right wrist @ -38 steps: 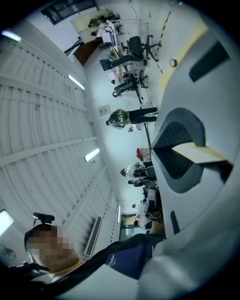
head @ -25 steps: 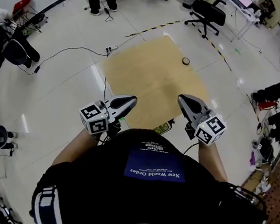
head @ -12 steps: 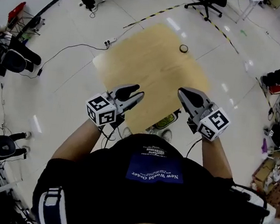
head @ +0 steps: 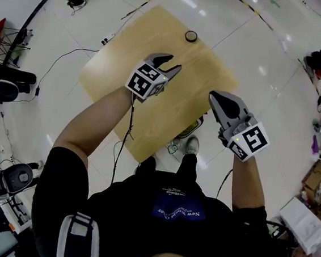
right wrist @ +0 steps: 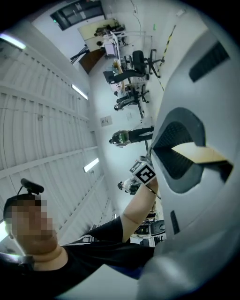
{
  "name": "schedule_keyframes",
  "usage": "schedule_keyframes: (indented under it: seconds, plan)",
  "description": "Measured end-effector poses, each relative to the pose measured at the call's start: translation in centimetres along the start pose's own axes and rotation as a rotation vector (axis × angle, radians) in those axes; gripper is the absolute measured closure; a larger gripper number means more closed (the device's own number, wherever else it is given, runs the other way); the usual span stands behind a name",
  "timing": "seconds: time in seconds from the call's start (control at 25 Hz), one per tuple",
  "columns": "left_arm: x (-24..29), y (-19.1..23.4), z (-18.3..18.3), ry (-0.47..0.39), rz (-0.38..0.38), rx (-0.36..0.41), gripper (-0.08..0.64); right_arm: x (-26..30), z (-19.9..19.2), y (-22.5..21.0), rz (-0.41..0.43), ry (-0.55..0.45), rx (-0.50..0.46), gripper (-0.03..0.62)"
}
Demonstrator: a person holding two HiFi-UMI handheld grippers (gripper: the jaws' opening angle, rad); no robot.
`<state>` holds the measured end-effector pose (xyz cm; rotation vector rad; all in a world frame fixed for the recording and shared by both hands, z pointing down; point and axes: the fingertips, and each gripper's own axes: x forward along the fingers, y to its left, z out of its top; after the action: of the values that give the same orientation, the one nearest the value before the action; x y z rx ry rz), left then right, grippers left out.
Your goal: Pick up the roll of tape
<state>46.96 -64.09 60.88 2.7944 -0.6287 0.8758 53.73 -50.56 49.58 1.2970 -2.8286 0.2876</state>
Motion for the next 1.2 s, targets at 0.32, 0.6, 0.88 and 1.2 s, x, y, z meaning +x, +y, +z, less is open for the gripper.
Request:
schedule_keyframes:
  seconds: [0.32,0.6,0.88,1.2]
  plan:
    - [16.4,7.3,-0.1,0.219,0.052,0.113,0.400,-4.2,-4.1,-12.7,-0.178,-0.015,0.009,0.606]
    - [22.6,8.9,-1.4,0.402,0.042,0.180,0.400,-7.0,-6.4,-18.8,-0.228,-0.014,0.023,0.606]
    - [23.9,9.0,-2.9,0.485,0.012,0.168,0.400,-7.2,-7.7,-19.4,-0.230,-0.022,0.049,0.606]
    - [23.8,8.4,-3.1,0.456,-0.004,0.153,0.500,-7.0,-8.3,-18.5,-0.229,-0.022,0.057,0.606]
